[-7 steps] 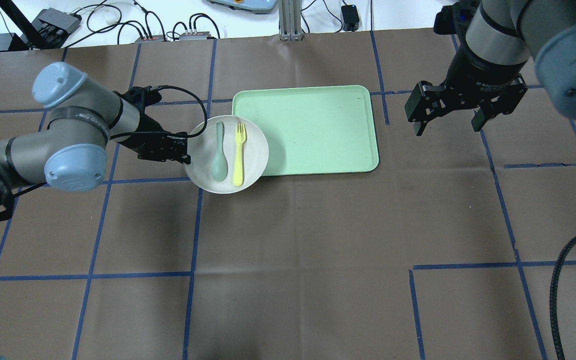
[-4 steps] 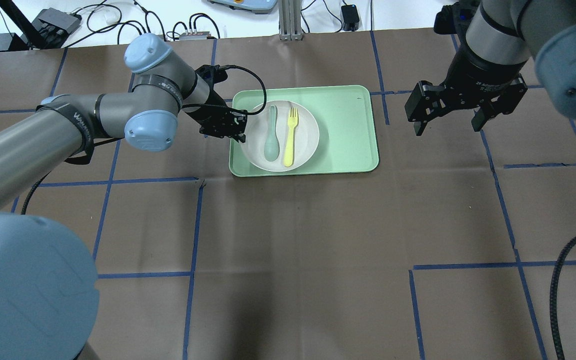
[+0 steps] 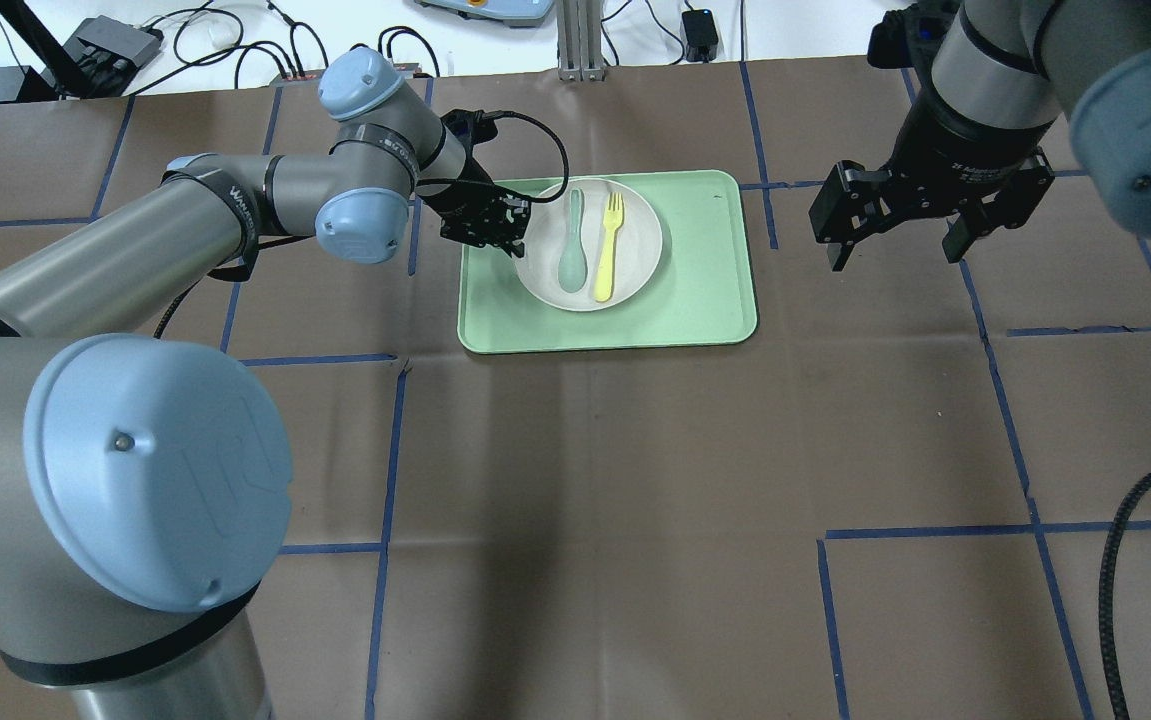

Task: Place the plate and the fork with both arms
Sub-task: 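Carry the white plate with the left gripper onto the green tray, then open the left gripper and lift it away from the plate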

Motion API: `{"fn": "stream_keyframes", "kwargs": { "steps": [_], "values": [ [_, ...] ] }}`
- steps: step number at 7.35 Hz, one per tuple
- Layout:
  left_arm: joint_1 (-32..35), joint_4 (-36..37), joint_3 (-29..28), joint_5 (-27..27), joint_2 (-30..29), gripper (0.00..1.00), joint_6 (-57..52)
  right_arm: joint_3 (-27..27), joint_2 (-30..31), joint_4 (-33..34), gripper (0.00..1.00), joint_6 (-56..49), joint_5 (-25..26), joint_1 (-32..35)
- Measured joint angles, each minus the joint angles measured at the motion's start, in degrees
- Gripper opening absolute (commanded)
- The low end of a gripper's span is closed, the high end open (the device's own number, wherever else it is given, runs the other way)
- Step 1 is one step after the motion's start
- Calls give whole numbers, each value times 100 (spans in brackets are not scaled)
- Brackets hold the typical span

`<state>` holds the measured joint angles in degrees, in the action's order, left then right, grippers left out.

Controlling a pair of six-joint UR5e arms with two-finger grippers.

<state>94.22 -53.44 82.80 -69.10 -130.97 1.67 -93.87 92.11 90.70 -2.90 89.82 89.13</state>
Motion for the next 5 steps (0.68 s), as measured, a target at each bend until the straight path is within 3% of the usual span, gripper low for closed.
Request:
{"fn": "stream_keyframes", "kwargs": {
  "steps": [2,3,5],
  "values": [
    [9,-2,-122,6,-80,80,45,0,0,0,100,0,0,0],
    [9,-8,-114,2,-76,94,50,0,0,0,100,0,0,0],
    [17,-118,-18,-25,73,100,55,0,0,0,100,0,0,0]
  ]
}}
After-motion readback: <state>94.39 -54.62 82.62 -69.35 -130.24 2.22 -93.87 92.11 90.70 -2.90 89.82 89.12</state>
